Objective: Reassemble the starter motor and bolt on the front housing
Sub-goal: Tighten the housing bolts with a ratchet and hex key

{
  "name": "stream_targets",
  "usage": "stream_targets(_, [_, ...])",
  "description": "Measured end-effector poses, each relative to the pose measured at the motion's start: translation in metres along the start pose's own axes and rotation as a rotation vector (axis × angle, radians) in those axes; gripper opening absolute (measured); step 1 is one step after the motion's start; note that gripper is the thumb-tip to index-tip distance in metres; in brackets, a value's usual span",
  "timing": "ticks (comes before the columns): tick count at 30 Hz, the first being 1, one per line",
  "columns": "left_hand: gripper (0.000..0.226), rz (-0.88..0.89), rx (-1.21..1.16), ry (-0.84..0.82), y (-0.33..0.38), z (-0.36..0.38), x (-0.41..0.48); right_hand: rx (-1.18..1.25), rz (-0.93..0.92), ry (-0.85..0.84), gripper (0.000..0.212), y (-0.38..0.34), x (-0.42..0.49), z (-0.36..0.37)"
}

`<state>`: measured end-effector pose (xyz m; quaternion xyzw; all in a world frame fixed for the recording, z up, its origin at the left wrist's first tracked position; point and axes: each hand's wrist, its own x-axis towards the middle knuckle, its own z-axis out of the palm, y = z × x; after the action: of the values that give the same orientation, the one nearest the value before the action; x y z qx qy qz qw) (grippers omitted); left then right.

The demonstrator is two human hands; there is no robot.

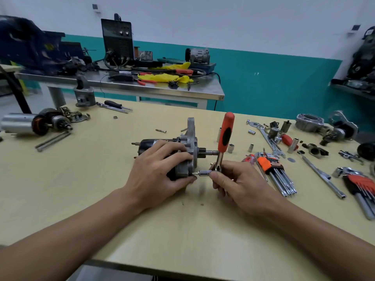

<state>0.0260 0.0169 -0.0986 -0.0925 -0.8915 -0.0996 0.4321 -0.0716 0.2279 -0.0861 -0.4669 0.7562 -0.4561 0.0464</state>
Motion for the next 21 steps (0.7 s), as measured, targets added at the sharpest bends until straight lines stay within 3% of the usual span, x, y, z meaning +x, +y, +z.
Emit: stream_targets(21, [0.038,0.022,-0.009,0.044,-0.002,0.005,-0.003,0.066,0.087,-0.014,0.029,-0.011,-0.002,0.002])
